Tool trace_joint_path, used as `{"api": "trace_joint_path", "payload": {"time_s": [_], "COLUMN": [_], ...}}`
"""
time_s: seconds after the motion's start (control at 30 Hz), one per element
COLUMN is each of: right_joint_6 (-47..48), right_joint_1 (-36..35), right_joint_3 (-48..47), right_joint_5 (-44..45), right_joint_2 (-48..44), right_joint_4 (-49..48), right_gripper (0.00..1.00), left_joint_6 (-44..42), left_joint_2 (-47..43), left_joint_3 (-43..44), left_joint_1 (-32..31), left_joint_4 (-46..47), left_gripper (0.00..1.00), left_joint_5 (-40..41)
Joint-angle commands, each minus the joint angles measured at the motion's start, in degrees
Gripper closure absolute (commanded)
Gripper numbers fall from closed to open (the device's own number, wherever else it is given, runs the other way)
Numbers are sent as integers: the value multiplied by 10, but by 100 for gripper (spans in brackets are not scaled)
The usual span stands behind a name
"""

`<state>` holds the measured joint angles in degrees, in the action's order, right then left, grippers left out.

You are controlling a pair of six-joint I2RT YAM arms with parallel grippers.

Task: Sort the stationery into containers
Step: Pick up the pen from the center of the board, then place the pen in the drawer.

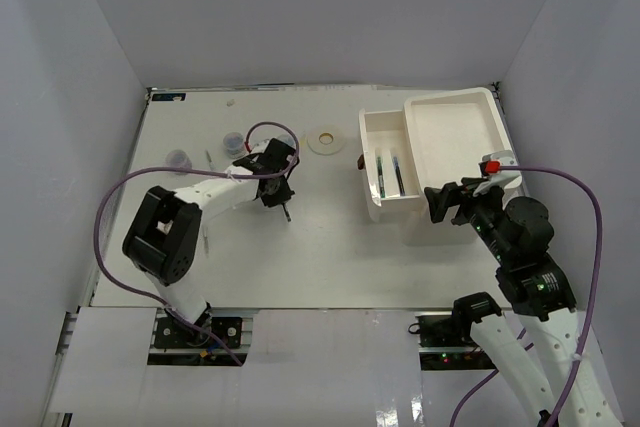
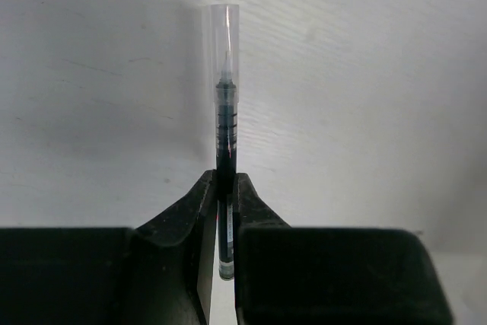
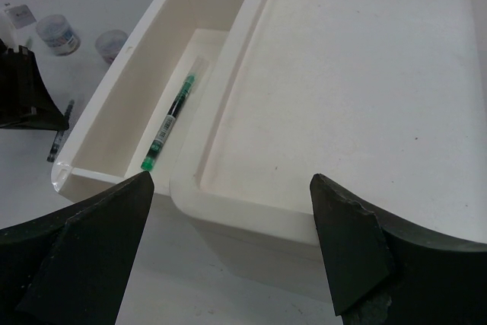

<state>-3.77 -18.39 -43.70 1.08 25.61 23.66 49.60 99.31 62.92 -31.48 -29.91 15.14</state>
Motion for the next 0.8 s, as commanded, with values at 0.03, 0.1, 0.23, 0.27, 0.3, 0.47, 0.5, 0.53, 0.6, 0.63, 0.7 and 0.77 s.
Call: {"api": "trace_joint_path", "payload": {"time_s": [0.03,0.1,0.23,0.27,0.3,0.47,0.5,0.53,0.6,0.63,0.7,0.77], "right_joint_6": [-4,-11,-24,-27,-29,-33,-35,-37,-41,-45,-48,-48], "right_joint_1": [-2,-1,-1,-1,-1,-2,-1,-2,-1,-1,-1,-1], "right_joint_3": [-12,-26,-41,-45,-47,-64,-67,-72,-81,-84,-93,-100], "right_joint_5": [-3,-20,-42,-45,-44,-38,-37,-38,-39,-38,-30,-21], "right_joint_2": [30,46,64,66,70,81,88,91,97,99,104,108], "right_joint_4": [33,33,23,20,17,18,18,19,19,19,21,24], "right_gripper": [10,10,10,10,10,10,10,10,10,10,10,10], "left_joint_6": [-60,-71,-55,-48,-32,1,4,7,11,20,29,43], "left_joint_2": [-126,-162,-175,-172,-169,-98,-83,-67,-30,-19,0,9], "left_joint_3": [30,62,142,156,167,254,271,300,319,326,331,325], "left_joint_1": [0,-1,-8,-10,-13,-55,-61,-74,-87,-93,-96,-103], "left_joint_4": [20,39,52,67,78,128,129,130,136,138,152,169], "left_gripper": [96,97,97,97,97,93,92,91,90,89,87,85], "left_joint_5": [-93,-127,-207,-234,-246,-281,-284,-284,-277,-274,-275,-272]}}
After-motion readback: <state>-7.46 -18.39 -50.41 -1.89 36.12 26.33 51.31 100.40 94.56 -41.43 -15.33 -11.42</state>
